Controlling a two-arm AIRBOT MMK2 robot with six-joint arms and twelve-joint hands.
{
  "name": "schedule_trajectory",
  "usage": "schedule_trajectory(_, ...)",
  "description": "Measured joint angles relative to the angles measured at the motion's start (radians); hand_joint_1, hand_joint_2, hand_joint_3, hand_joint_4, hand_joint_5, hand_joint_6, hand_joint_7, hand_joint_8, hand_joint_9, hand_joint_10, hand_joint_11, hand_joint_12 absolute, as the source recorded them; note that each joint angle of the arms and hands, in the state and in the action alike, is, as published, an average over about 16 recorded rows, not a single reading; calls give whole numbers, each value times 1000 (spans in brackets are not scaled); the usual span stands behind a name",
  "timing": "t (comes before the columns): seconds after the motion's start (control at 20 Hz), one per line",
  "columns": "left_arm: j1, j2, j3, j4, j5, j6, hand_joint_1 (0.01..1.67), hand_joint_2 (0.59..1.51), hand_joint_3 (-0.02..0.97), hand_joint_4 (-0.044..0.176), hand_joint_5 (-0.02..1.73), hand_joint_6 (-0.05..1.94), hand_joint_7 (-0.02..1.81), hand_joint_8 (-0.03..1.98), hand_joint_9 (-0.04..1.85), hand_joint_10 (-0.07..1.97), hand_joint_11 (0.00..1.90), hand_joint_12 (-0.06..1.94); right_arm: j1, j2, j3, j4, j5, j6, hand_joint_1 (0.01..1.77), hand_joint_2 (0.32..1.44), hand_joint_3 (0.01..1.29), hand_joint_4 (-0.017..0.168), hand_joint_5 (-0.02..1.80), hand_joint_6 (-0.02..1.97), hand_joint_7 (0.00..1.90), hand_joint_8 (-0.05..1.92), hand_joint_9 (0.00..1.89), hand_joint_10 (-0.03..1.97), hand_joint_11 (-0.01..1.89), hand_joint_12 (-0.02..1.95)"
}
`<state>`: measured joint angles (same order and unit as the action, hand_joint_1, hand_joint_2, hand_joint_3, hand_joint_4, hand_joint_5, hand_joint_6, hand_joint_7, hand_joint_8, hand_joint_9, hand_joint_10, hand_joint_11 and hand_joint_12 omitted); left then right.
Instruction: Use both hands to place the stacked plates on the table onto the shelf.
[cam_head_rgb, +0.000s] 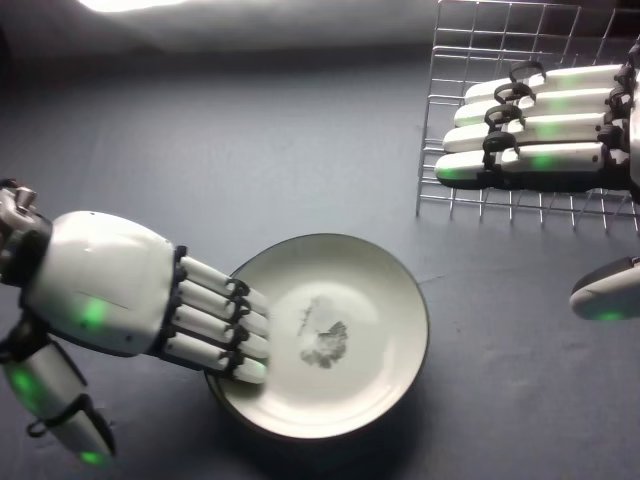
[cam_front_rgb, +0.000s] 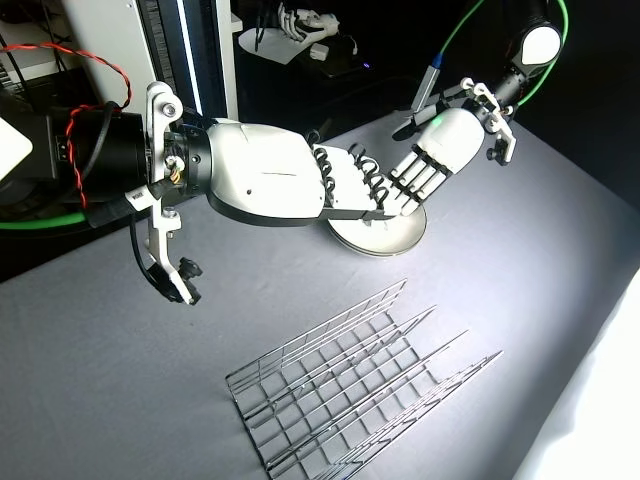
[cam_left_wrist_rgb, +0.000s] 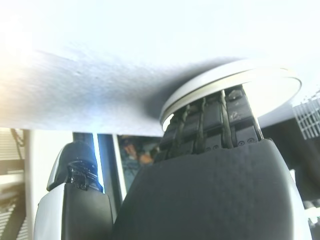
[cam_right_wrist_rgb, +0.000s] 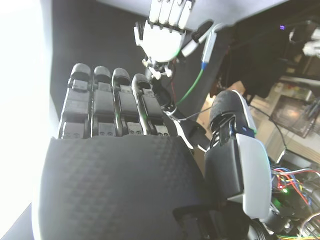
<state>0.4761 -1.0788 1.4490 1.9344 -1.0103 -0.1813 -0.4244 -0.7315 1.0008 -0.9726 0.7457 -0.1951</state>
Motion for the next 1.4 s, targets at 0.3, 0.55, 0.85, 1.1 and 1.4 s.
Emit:
schedule_trajectory(0.3,8,-31,-32,-33,41,0,16,1095,21,-6,-11,-29,-13,-23,-4,-1,14,9,-15,-7,8,-2,43,1,20,1216,14,6,18,29,12,24,14,20,21,9)
schedule_trajectory(0.55,8,-59,-50,-58,72,-2,16,1093,21,-7,-12,-30,-14,-27,0,1,13,13,-33,-27,10,-6,47,2,20,1216,14,5,18,28,11,24,17,20,21,9)
schedule_trajectory(0.85,3,-80,-52,-74,86,-4,15,1097,21,-7,-13,-30,-16,-27,6,2,13,14,-56,-63,12,-6,32,4,19,1216,15,3,19,28,11,25,20,20,22,8)
schedule_trajectory(1.1,-1,-86,-49,-75,88,-6,15,1102,21,-8,-14,-30,-16,-27,11,3,13,14,-65,-89,16,-7,15,7,29,1233,15,1,19,29,11,25,22,19,21,8)
schedule_trajectory(1.4,-6,-87,-47,-71,86,-9,15,1103,21,-8,-13,-29,-16,-28,11,2,13,13,-67,-101,19,-5,6,9,245,1221,16,-3,45,29,12,25,23,19,22,15)
